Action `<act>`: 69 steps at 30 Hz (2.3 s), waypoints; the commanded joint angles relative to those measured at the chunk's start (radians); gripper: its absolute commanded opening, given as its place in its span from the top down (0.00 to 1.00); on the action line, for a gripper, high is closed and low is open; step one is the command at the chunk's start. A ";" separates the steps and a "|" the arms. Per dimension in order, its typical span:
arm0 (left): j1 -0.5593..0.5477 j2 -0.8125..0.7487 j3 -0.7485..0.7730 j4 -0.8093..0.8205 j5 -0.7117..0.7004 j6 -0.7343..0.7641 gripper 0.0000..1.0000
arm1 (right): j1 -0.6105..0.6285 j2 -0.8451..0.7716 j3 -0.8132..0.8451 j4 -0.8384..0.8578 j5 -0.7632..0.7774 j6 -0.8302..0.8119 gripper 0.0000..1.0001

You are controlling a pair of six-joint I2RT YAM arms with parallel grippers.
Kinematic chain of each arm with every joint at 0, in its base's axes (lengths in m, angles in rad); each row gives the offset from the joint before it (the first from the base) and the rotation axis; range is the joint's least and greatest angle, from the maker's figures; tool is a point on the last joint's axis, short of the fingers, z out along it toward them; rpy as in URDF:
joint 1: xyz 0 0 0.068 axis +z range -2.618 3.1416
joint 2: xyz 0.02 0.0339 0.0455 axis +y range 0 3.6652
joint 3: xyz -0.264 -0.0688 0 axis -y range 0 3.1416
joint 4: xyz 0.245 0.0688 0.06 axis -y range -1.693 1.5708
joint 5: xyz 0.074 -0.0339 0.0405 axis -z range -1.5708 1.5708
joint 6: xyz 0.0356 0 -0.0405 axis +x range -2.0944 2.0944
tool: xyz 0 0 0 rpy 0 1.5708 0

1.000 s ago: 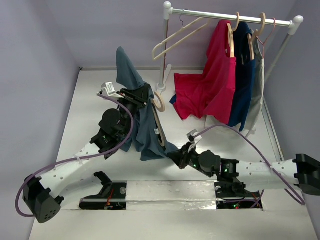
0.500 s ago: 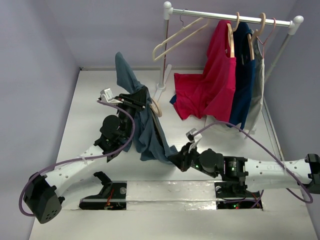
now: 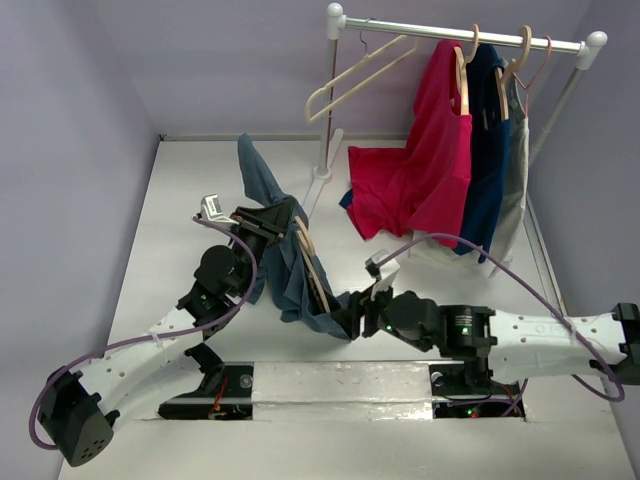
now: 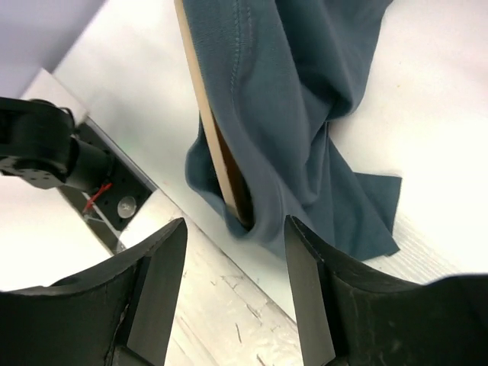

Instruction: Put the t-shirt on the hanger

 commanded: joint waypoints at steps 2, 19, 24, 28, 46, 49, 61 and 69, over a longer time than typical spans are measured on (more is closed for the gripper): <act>0.003 -0.015 -0.008 0.035 0.027 -0.046 1.00 | 0.006 -0.082 -0.034 -0.030 -0.013 -0.004 0.38; 0.003 -0.025 0.052 0.003 0.053 -0.036 1.00 | 0.006 0.086 -0.190 0.290 -0.113 -0.192 0.24; 0.003 -0.041 0.052 -0.008 0.042 -0.033 1.00 | 0.006 0.208 -0.204 0.494 -0.108 -0.275 0.38; 0.003 -0.045 0.047 -0.025 0.029 -0.027 1.00 | 0.006 0.240 -0.228 0.574 -0.152 -0.295 0.52; 0.003 -0.019 -0.002 0.012 -0.039 -0.040 1.00 | 0.036 0.154 -0.127 0.398 0.007 -0.248 0.77; 0.003 -0.019 -0.025 0.035 -0.019 -0.074 1.00 | 0.036 0.215 -0.081 0.390 0.070 -0.251 0.77; 0.003 -0.033 -0.069 0.044 0.016 -0.126 1.00 | 0.036 0.321 0.040 0.418 0.191 -0.320 0.69; 0.003 -0.067 -0.065 0.018 0.033 -0.132 1.00 | 0.036 0.381 0.065 0.439 0.240 -0.348 0.69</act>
